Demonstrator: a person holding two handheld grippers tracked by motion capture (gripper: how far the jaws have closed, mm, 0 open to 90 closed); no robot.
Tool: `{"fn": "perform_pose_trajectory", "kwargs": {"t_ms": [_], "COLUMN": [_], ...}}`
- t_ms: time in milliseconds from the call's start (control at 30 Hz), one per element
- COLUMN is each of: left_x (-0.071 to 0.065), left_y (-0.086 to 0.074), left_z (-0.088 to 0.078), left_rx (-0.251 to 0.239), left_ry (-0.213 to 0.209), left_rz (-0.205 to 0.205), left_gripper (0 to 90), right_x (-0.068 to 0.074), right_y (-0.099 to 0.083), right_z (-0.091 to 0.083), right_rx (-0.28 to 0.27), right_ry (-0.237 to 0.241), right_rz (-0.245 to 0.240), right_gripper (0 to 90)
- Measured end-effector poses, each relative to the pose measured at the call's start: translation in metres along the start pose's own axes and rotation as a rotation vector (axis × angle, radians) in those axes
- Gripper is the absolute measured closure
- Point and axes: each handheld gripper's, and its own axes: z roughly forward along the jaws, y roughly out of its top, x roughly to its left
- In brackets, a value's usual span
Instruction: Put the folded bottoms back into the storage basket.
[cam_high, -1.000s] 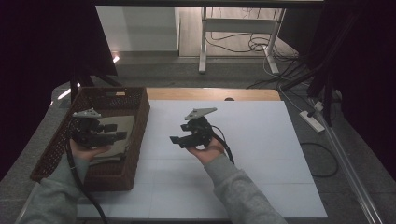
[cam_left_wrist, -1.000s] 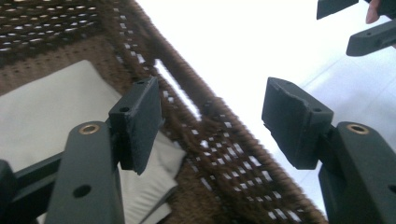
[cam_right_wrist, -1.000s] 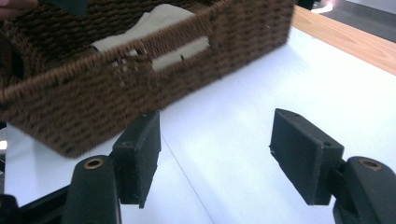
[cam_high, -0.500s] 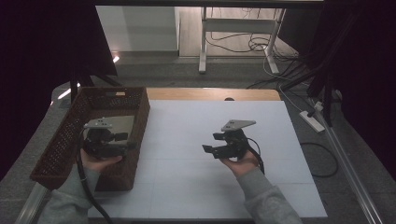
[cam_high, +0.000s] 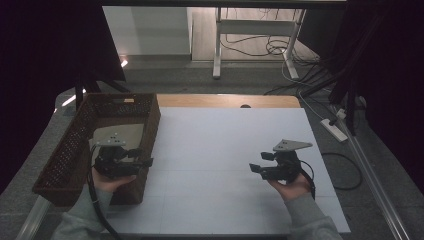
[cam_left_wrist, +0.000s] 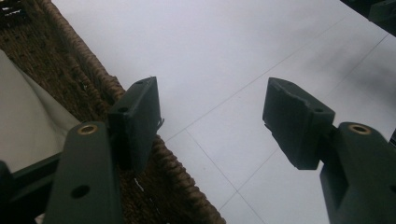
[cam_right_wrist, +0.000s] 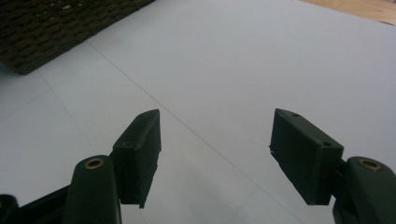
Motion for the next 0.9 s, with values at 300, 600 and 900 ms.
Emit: {"fn": "perform_pose_trajectory", "kwargs": {"t_ms": [300, 600, 900], "left_x": [-0.006, -0.010, -0.013], "left_y": [-0.002, -0.003, -0.003], "left_z": [-0.003, -0.003, -0.001], "left_rx": [0.000, 0.003, 0.006], "left_ry": [0.008, 0.004, -0.001], "left_rz": [0.020, 0.035, 0.043], "left_gripper": [34.6, 33.5, 33.1], "right_x": [-0.023, -0.024, -0.026], "right_y": [-0.030, -0.033, -0.035], "right_z": [-0.018, -0.020, -0.023], "right_rx": [0.021, 0.025, 0.014], "right_ry": [-0.064, -0.063, -0.064], "right_rz": [0.032, 0.024, 0.025], "right_gripper": [33.5, 33.5, 33.5]}}
